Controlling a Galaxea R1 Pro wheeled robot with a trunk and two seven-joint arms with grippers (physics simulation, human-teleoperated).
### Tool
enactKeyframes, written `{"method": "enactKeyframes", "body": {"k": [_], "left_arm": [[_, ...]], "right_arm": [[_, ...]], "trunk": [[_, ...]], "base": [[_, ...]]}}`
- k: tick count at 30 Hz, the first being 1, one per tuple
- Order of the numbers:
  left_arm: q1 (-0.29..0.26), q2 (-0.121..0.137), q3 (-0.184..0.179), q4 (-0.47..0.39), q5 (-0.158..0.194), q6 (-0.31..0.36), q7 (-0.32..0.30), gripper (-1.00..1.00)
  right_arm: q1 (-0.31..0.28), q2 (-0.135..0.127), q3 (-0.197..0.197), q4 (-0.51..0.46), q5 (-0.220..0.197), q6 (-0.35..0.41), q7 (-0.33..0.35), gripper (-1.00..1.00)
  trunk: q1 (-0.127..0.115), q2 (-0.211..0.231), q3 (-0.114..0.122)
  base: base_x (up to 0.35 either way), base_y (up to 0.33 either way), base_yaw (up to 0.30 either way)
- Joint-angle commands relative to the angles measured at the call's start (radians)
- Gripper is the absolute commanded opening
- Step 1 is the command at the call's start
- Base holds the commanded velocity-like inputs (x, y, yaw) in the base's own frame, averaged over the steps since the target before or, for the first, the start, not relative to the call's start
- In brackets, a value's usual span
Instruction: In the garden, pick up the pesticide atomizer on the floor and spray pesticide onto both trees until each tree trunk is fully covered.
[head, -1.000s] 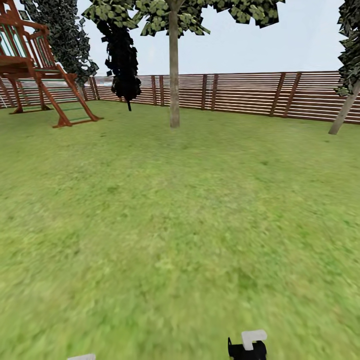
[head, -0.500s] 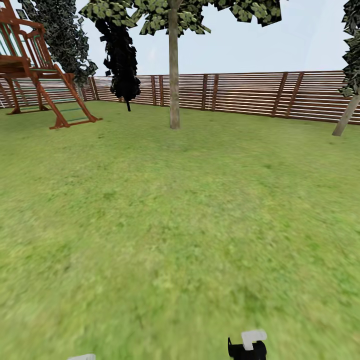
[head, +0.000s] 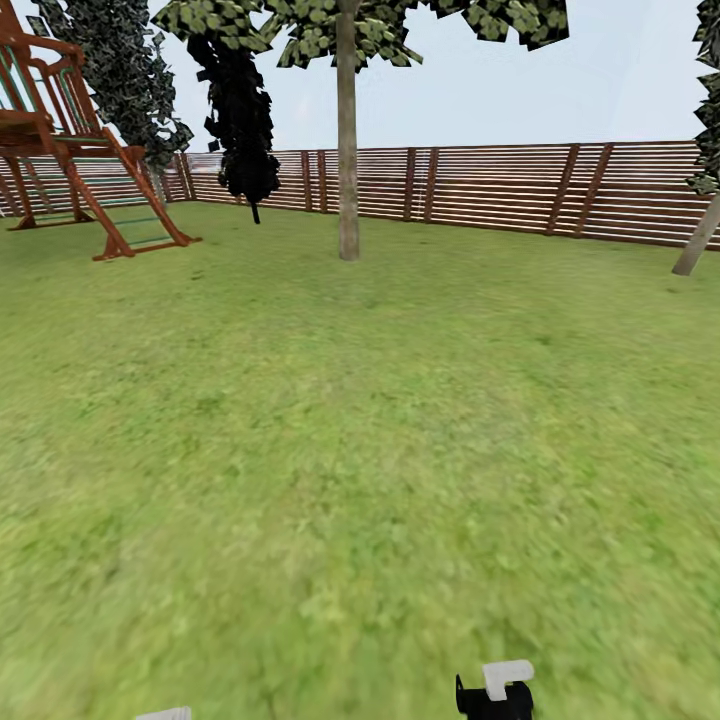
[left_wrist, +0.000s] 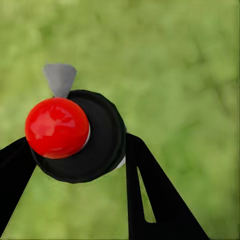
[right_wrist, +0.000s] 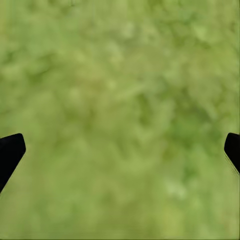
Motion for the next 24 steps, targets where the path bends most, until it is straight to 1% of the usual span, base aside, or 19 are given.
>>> {"method": "enactKeyframes", "body": {"k": [1, 24], "left_arm": [[-0.001, 0.0, 0.005, 0.001, 0.007, -0.003, -0.005, -1.0], [-0.001, 0.0, 0.005, 0.001, 0.007, -0.003, -0.005, -1.0]], "right_arm": [[-0.001, 0.0, -0.008, 0.001, 0.011, -0.002, -0.005, 1.0], [-0.001, -0.001, -0.008, 0.001, 0.012, -0.002, -0.005, 1.0]], "trunk": [[0.0, 0.0, -0.001], [0.0, 0.0, -0.001]], "base": [[0.338, 0.0, 0.0], [0.338, 0.0, 0.0]]}}
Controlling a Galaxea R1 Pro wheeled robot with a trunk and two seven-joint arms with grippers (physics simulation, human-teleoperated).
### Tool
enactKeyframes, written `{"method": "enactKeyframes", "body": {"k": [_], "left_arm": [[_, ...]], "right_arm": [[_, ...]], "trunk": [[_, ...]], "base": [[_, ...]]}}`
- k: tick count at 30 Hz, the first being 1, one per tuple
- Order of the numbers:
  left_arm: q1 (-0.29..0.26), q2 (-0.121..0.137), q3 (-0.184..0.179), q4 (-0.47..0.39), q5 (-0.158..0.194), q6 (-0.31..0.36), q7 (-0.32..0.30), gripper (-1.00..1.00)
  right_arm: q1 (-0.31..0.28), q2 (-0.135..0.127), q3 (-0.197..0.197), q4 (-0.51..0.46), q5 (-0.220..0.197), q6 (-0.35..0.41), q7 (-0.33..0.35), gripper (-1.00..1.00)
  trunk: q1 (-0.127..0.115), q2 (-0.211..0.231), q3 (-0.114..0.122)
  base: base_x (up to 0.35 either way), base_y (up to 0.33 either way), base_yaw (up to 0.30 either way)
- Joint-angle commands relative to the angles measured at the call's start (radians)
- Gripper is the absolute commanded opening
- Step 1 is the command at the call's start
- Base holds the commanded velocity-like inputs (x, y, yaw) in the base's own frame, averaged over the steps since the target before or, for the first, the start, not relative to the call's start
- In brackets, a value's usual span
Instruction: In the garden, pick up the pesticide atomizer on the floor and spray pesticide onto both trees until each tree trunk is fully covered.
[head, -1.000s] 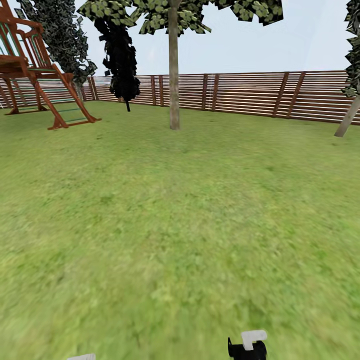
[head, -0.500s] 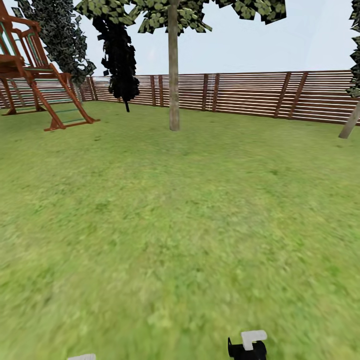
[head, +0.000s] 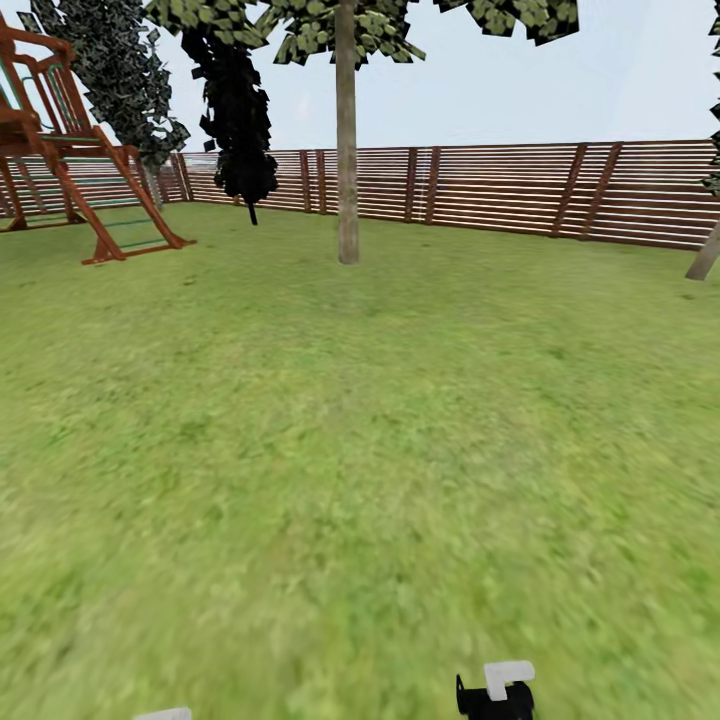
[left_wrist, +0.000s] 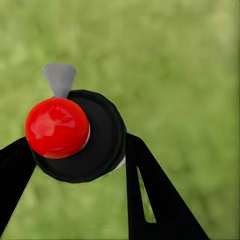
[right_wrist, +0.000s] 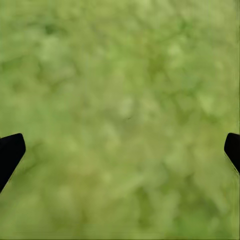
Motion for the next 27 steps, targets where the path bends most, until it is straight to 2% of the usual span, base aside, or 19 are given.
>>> {"method": "enactKeyframes", "body": {"k": [1, 27], "left_arm": [[-0.001, 0.0, 0.005, 0.001, 0.007, -0.003, -0.005, -1.0], [-0.001, 0.0, 0.005, 0.001, 0.007, -0.003, -0.005, -1.0]], "right_arm": [[-0.001, 0.0, -0.008, 0.001, 0.011, -0.002, -0.005, 1.0], [-0.001, 0.0, -0.008, 0.001, 0.011, -0.002, -0.005, 1.0]], "trunk": [[0.0, 0.0, -0.001], [0.0, 0.0, -0.001]], "base": [[0.338, 0.0, 0.0], [0.338, 0.0, 0.0]]}}
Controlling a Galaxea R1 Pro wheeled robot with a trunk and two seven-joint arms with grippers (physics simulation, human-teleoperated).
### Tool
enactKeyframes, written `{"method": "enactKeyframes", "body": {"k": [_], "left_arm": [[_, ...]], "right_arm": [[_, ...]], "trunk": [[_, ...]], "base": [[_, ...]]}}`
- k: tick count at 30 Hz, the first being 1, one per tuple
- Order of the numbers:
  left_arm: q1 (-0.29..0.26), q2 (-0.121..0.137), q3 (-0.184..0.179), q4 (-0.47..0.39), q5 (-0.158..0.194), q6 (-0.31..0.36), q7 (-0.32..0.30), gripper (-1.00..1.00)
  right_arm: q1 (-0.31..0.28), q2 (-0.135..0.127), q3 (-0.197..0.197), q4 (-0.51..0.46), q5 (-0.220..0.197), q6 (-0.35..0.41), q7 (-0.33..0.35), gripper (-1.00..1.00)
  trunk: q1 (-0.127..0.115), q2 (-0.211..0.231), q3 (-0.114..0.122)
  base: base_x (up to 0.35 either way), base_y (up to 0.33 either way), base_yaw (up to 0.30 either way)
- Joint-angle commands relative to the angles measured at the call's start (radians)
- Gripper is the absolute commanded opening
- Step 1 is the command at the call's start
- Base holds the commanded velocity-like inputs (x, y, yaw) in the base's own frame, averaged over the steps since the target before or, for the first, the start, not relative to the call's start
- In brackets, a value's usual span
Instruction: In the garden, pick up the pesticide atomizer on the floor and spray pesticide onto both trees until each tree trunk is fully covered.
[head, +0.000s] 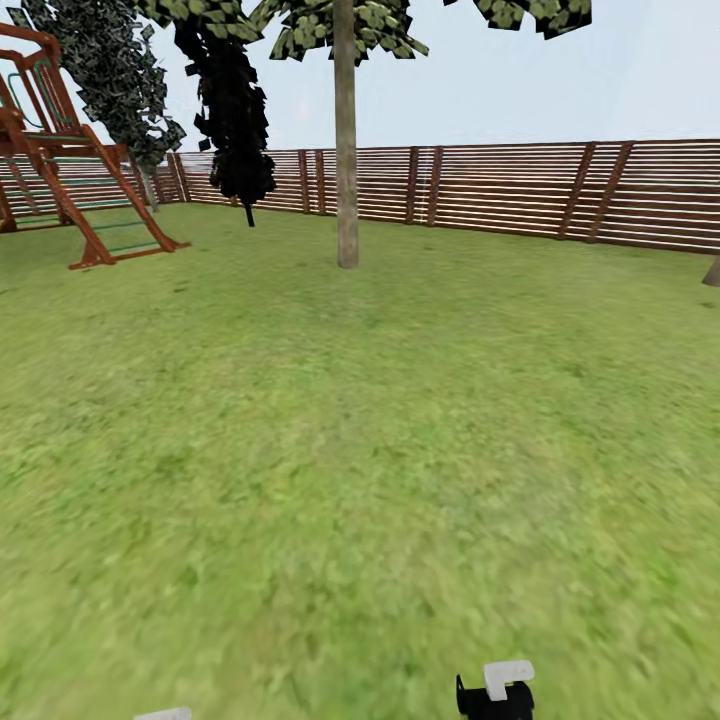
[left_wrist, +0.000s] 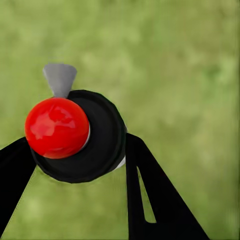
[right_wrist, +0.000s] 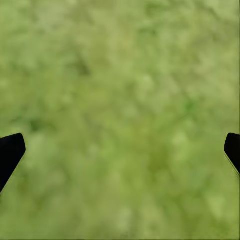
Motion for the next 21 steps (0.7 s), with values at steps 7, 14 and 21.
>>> {"method": "enactKeyframes", "body": {"k": [7, 14, 21], "left_arm": [[-0.001, 0.0, 0.005, 0.001, 0.007, -0.002, -0.005, -1.0], [-0.001, 0.0, 0.005, 0.001, 0.007, -0.003, -0.005, -1.0], [-0.001, 0.0, 0.005, 0.001, 0.007, -0.002, -0.005, -1.0]], "right_arm": [[-0.001, 0.002, -0.008, 0.001, 0.011, -0.002, -0.005, 1.0], [-0.001, 0.002, -0.008, 0.001, 0.011, -0.002, -0.005, 1.0], [-0.001, 0.002, -0.008, 0.001, 0.011, -0.002, -0.005, 1.0]], "trunk": [[0.0, 0.0, -0.001], [0.0, 0.0, -0.001], [0.0, 0.0, -0.001]], "base": [[0.338, 0.0, 0.0], [0.338, 0.0, 0.0], [0.338, 0.0, 0.0]]}}
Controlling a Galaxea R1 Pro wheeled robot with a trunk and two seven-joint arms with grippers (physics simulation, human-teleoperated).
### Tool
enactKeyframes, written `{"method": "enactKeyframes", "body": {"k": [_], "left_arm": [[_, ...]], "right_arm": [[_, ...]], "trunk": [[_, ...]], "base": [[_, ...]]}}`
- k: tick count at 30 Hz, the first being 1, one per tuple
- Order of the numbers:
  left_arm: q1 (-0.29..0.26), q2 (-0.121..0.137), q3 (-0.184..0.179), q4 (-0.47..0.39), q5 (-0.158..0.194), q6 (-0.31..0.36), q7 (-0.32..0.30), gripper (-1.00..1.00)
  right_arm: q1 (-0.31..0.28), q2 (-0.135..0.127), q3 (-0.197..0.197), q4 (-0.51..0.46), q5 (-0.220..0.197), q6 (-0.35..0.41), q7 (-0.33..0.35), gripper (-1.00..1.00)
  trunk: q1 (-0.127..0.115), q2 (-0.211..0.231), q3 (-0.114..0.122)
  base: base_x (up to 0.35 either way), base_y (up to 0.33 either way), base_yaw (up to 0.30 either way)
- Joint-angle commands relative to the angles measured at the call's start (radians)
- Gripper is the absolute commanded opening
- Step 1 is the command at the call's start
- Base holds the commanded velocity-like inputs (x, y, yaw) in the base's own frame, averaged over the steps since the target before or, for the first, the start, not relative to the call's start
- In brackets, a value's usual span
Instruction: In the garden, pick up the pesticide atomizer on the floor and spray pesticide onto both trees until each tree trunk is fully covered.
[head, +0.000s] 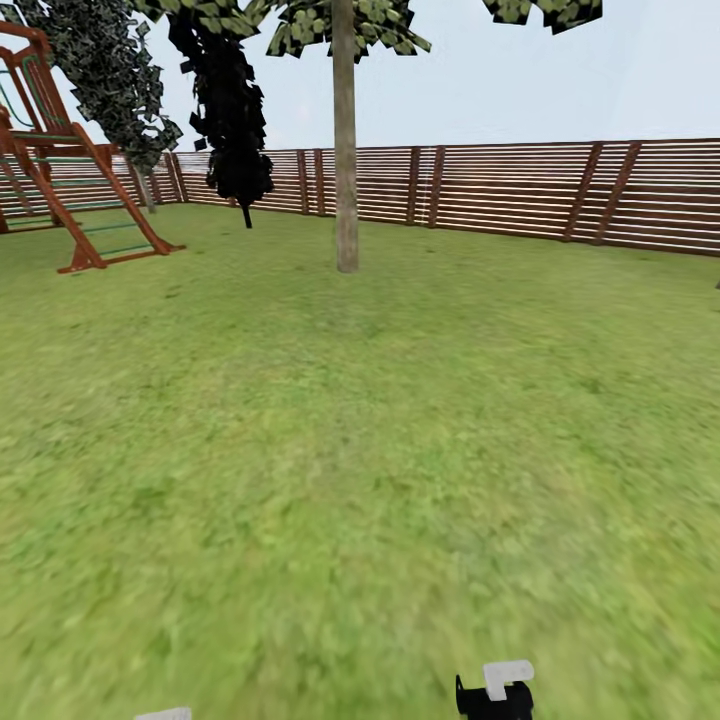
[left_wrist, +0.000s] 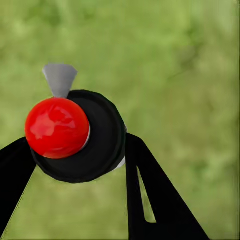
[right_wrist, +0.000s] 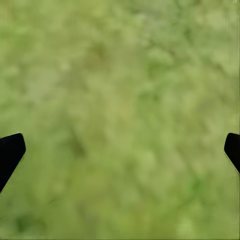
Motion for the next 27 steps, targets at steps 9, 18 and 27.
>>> {"method": "enactKeyframes", "body": {"k": [9, 18, 27], "left_arm": [[-0.001, 0.0, 0.005, 0.001, 0.007, -0.003, -0.005, -1.0], [-0.001, 0.0, 0.005, 0.001, 0.007, -0.003, -0.005, -1.0], [-0.001, 0.0, 0.005, 0.001, 0.007, -0.003, -0.005, -1.0]], "right_arm": [[-0.001, 0.0, -0.008, 0.001, 0.011, -0.002, -0.005, 1.0], [-0.001, 0.0, -0.008, 0.001, 0.011, -0.002, -0.005, 1.0], [-0.001, 0.0, -0.008, 0.001, 0.011, -0.002, -0.005, 1.0]], "trunk": [[0.0, 0.0, -0.001], [0.0, 0.0, -0.001], [0.0, 0.0, -0.001]], "base": [[0.338, 0.0, 0.0], [0.338, 0.0, 0.0], [0.338, 0.0, 0.0]]}}
